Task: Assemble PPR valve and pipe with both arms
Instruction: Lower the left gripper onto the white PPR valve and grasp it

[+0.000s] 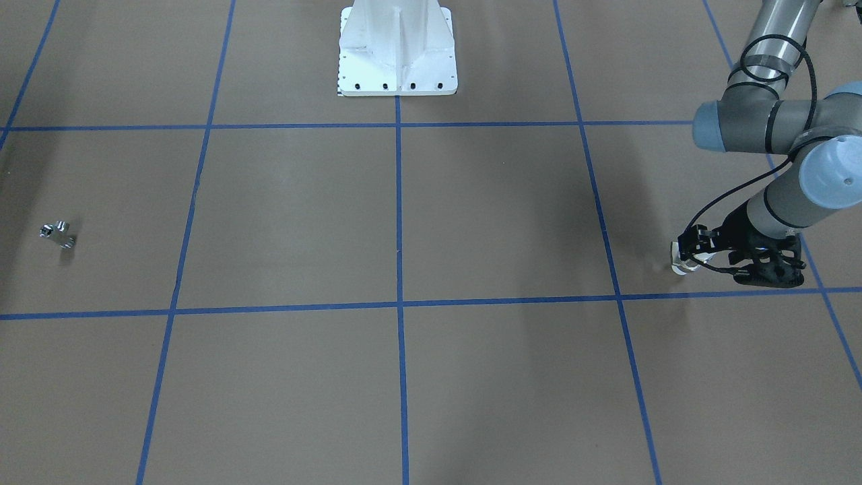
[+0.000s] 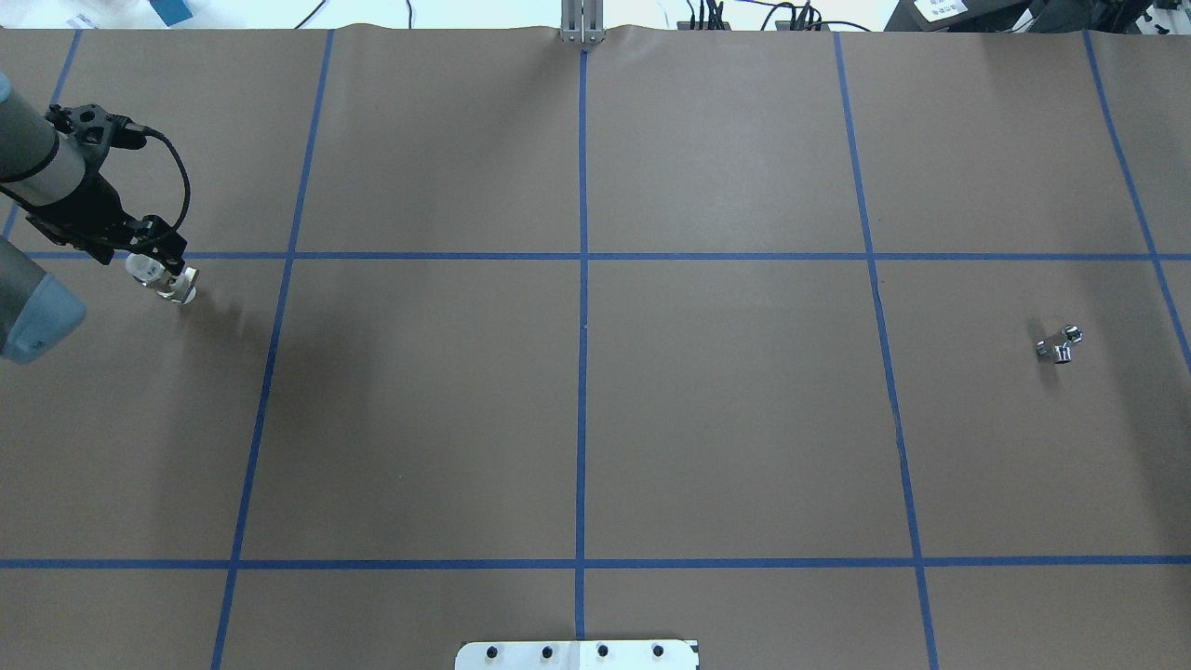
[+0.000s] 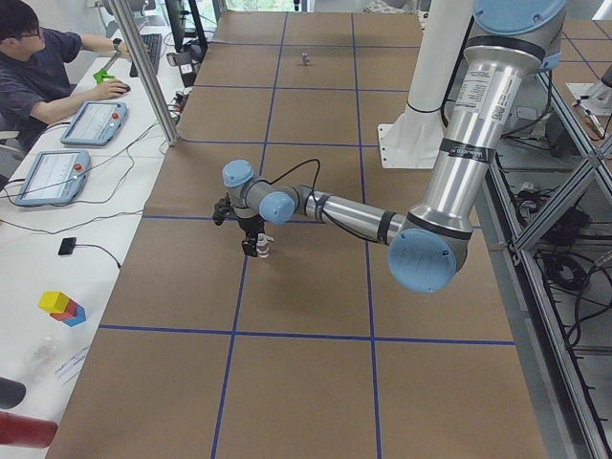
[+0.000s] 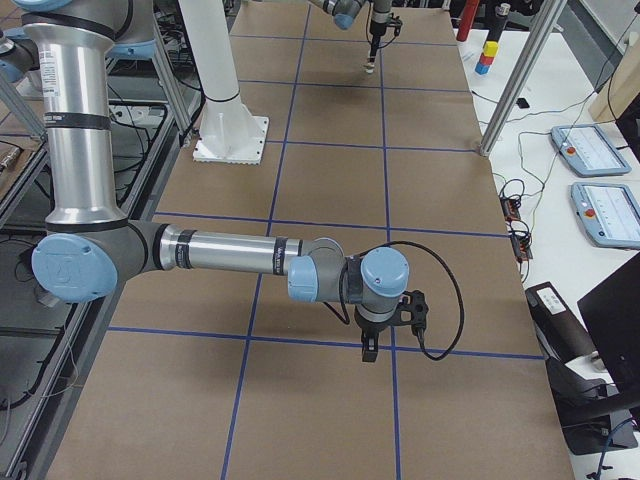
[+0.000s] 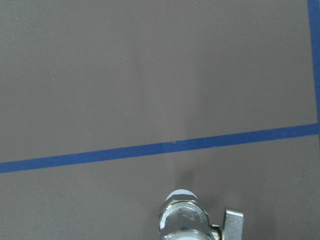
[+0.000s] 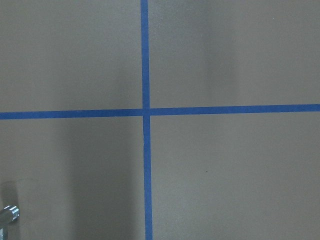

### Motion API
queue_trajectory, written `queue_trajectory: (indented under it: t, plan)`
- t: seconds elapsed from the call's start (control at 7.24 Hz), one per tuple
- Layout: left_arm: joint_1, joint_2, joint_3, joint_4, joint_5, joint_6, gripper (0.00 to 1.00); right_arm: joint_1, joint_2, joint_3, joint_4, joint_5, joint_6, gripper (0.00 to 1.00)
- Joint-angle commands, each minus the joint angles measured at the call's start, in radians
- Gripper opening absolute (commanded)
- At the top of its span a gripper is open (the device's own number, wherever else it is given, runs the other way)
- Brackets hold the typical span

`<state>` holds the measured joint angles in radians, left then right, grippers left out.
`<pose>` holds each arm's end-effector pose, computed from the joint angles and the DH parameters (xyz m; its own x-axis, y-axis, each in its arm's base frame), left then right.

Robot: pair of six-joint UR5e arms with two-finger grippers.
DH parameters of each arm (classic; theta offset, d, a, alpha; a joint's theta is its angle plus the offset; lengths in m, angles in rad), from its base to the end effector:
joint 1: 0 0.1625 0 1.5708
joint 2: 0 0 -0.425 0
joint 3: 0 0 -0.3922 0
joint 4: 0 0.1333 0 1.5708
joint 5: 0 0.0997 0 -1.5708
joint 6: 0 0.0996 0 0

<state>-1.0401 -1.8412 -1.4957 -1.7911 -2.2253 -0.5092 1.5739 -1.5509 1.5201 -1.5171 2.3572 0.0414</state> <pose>0.2518 -0.5727 0.5280 0.7145 0.1511 -0.6831 -0.1314 0.9880 0.0810 0.0644 -0.5016 0.6675 0.7057 0.0274 0.7080 -0.0323 0.9995 -0.0064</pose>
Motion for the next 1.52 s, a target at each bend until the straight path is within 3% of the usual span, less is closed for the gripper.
queue_trajectory:
  t: [0.0,0.14,0.55,0.97,1.1,1.24,1.38]
  plan:
    - [0.000,0.007,-0.011,-0.005,-0.004,-0.002,0.81,0.000,0.005,-0.003,0.000,-0.001,0.000,1.00]
    - [-0.001,0.010,-0.015,-0.005,-0.004,0.000,0.72,0.000,0.005,-0.004,0.000,-0.001,0.000,1.00]
    - [-0.001,0.020,-0.031,0.002,-0.019,0.000,0.64,0.000,0.003,-0.005,0.000,-0.002,0.000,1.00]
    - [0.002,0.020,-0.032,0.004,-0.020,-0.002,0.45,0.000,0.003,-0.006,0.000,-0.003,0.000,1.00]
    - [0.000,0.020,-0.032,0.004,-0.030,-0.002,0.27,0.000,0.003,-0.006,0.000,-0.003,0.000,1.00]
    - [-0.004,0.045,-0.069,0.003,-0.048,-0.002,0.00,0.002,0.003,-0.006,0.000,-0.003,0.000,1.00]
    - [-0.008,0.084,-0.183,0.080,-0.062,-0.005,0.00,0.002,0.005,-0.006,-0.002,-0.003,0.000,1.00]
